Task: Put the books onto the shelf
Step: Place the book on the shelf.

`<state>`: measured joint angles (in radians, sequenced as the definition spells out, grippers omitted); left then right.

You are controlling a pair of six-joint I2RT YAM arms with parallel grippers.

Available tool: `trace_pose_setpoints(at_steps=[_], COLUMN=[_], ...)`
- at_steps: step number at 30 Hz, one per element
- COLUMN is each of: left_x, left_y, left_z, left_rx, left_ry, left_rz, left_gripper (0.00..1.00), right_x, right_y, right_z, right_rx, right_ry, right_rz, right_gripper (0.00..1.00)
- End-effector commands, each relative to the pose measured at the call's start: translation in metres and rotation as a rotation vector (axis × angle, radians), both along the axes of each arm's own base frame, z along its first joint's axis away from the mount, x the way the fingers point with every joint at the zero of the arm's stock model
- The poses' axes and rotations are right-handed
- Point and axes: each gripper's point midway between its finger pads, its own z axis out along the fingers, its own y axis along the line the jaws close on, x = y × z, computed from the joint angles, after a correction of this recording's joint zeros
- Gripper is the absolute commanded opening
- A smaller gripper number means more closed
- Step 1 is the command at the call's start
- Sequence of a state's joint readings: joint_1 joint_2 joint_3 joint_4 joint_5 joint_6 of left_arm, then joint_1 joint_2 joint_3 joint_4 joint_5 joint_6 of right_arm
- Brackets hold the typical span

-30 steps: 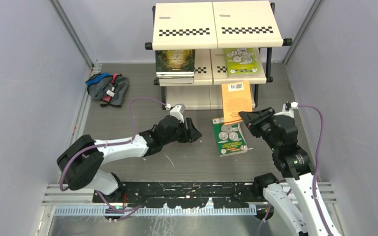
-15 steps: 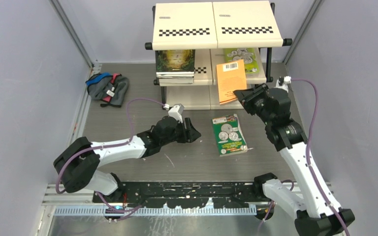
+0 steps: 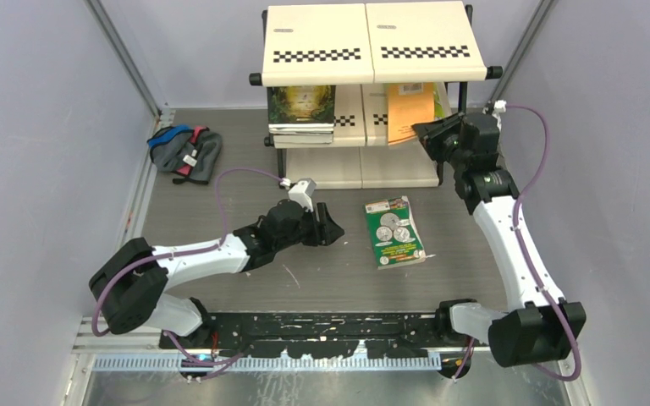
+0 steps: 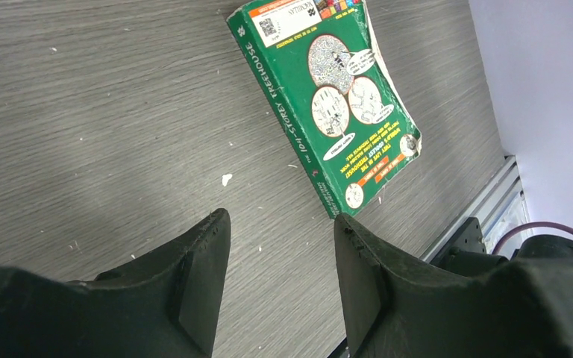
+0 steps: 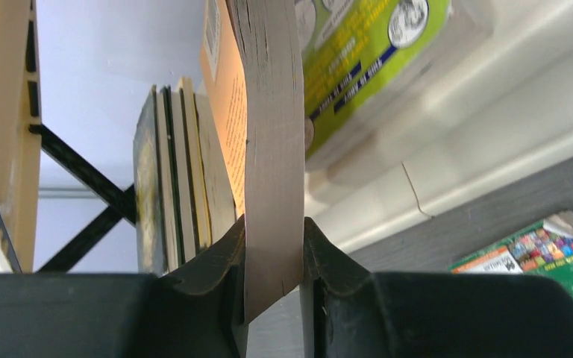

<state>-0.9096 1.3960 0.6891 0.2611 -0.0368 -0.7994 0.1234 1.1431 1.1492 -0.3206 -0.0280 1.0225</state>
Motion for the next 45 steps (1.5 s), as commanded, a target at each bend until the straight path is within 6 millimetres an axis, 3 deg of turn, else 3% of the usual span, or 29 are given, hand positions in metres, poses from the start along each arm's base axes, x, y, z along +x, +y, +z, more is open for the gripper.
trace_pose_setpoints(at_steps=[1, 10, 13, 19, 26, 35, 39, 45], left_x=[0.006, 0.010, 0.011, 0.013, 0.015, 0.015, 0.015, 0.016], left_y=[-0.003, -0.007, -0.009, -0.013, -0.017, -0.017, -0.017, -0.018], left_z=[0.019, 0.016, 0.013, 0.009, 0.008, 0.006, 0.005, 0.004], left_rx=[-0.013, -0.005, -0.003, 0.000, -0.003, -0.004, -0.004, -0.006], left_ry=[-0.054, -0.049, -0.044, -0.035, -0.032, -0.027, -0.026, -0.023], left_rz=[0.001, 0.001, 0.000, -0.003, -0.006, -0.007, -0.007, -0.010], left_gripper=[0.54, 0.54, 0.54, 0.54, 0.54, 0.54, 0.54, 0.54], right_x=[0.023, 0.066, 0.080, 0.098, 0.110, 0.112, 0.112, 0.104], right_y=[0.002, -0.011, -0.029, -0.034, -0.028, -0.029, -0.029, -0.032], right_z=[0.071, 0.059, 0.056, 0.053, 0.040, 0.024, 0.017, 0.019], right_rx=[0.045, 0.056, 0.061, 0.070, 0.081, 0.076, 0.080, 0.045], right_ry=[-0.213, -0.173, -0.164, -0.146, -0.105, -0.070, -0.049, -0.050], right_rz=[0.045, 0.059, 0.045, 0.094, 0.142, 0.139, 0.140, 0.123], right_gripper=[0.01, 0.01, 0.01, 0.01, 0.01, 0.01, 0.09, 0.33])
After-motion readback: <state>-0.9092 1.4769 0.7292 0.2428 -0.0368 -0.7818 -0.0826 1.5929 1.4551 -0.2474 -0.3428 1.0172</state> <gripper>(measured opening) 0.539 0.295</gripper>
